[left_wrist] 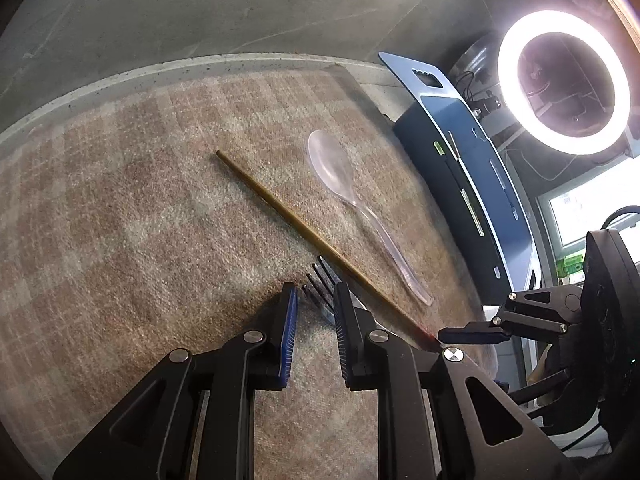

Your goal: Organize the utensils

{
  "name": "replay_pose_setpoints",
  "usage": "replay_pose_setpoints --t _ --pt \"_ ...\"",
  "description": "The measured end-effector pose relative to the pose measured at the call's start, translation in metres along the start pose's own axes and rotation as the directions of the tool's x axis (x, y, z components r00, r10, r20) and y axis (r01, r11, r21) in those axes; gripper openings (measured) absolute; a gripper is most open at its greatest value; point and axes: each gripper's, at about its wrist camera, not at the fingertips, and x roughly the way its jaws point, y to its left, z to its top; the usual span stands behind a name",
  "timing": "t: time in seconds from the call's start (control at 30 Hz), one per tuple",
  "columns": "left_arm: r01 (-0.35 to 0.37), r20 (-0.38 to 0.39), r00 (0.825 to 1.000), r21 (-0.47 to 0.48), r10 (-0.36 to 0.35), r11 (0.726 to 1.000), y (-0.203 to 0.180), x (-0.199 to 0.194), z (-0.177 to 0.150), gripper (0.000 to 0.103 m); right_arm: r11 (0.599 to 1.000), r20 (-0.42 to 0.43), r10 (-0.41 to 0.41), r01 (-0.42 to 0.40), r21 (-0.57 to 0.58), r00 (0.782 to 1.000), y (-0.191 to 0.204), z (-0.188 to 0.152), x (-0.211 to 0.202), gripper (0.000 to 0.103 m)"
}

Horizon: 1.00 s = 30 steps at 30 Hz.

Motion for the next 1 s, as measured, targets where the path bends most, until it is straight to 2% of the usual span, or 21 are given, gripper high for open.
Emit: replay_pose_setpoints --t 0.1,0.17,0.33,0.47,0.57,1.0 --pt "0.000 0.007 1.000 0.007 0.000 1.000 -0.001 0.002 0.002 0.016 0.999 0.036 -0.024 0.023 0.023 0.999 -0.006 0.005 -0.004 0.032" --pt "0.000 0.009 1.000 0.013 -0.001 1.000 -0.002 0.003 0.001 0.016 1.000 0.058 -0.005 0.003 0.026 0.998 -0.006 0.003 -0.013 0.032" --pt "0.007 0.011 1.000 0.010 -0.007 1.000 -0.001 0.006 0.002 0.016 1.000 0.028 -0.001 0.001 0.015 1.000 0.000 0.007 -0.003 0.032" --pt "0.009 0.014 1.000 0.009 -0.010 1.000 0.000 0.006 0.003 0.016 0.999 0.007 -0.025 0.025 0.029 1.000 0.001 0.011 0.009 0.025" --pt "0.016 0.017 1.000 0.009 -0.016 1.000 0.002 0.005 0.003 0.016 0.999 -0.001 -0.015 0.015 0.035 1.000 0.002 0.014 0.014 0.022" --pt "-0.018 0.028 0.999 0.057 0.016 0.998 -0.011 0.007 0.004 0.012 0.992 -0.010 -0.126 0.126 -0.013 0.992 0.012 0.015 0.024 0.008"
